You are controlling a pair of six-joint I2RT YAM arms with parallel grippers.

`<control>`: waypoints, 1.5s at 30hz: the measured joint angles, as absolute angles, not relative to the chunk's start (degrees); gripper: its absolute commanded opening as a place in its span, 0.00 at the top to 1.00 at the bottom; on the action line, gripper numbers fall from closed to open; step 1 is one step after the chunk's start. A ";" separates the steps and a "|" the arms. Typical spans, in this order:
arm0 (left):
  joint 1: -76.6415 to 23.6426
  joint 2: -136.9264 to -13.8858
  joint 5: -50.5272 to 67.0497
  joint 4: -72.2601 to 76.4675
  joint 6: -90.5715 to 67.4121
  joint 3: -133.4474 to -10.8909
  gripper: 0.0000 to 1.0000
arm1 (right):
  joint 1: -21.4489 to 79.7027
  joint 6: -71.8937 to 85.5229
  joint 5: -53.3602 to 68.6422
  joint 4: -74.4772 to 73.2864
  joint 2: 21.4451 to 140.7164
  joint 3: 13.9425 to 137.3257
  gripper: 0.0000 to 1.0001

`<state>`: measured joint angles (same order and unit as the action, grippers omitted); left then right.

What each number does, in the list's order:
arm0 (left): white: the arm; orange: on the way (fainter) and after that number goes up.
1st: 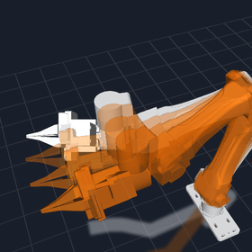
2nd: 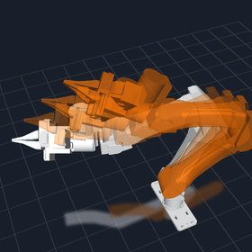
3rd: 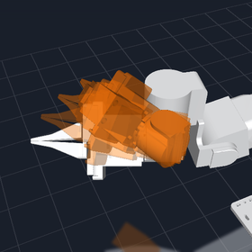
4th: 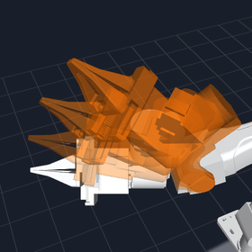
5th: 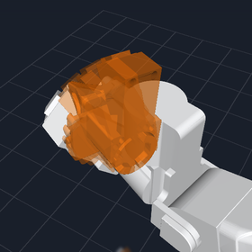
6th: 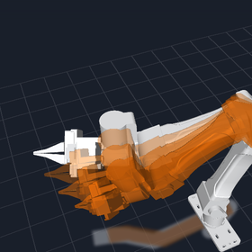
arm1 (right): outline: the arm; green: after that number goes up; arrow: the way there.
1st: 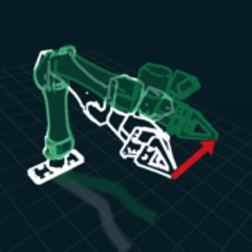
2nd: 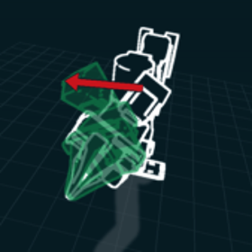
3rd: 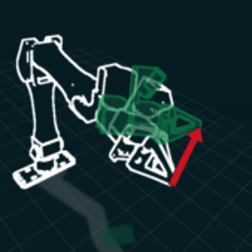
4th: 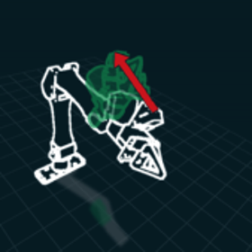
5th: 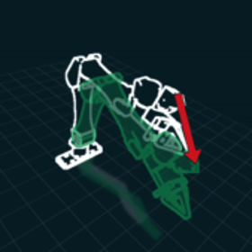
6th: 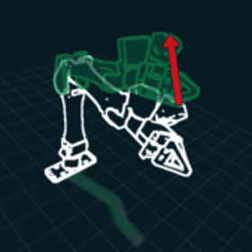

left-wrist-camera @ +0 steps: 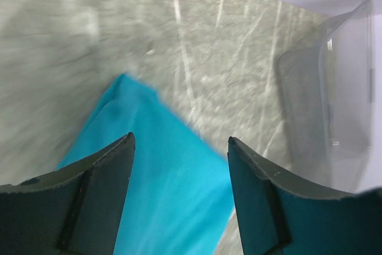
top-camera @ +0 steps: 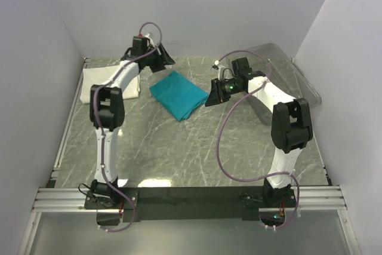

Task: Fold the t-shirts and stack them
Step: Fold the tshirt

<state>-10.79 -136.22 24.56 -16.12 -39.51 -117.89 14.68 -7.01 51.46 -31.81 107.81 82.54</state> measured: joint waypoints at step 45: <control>-18.37 -97.60 19.40 -16.53 -41.63 -53.95 0.27 | 14.66 -12.27 49.78 -34.92 104.44 78.26 0.52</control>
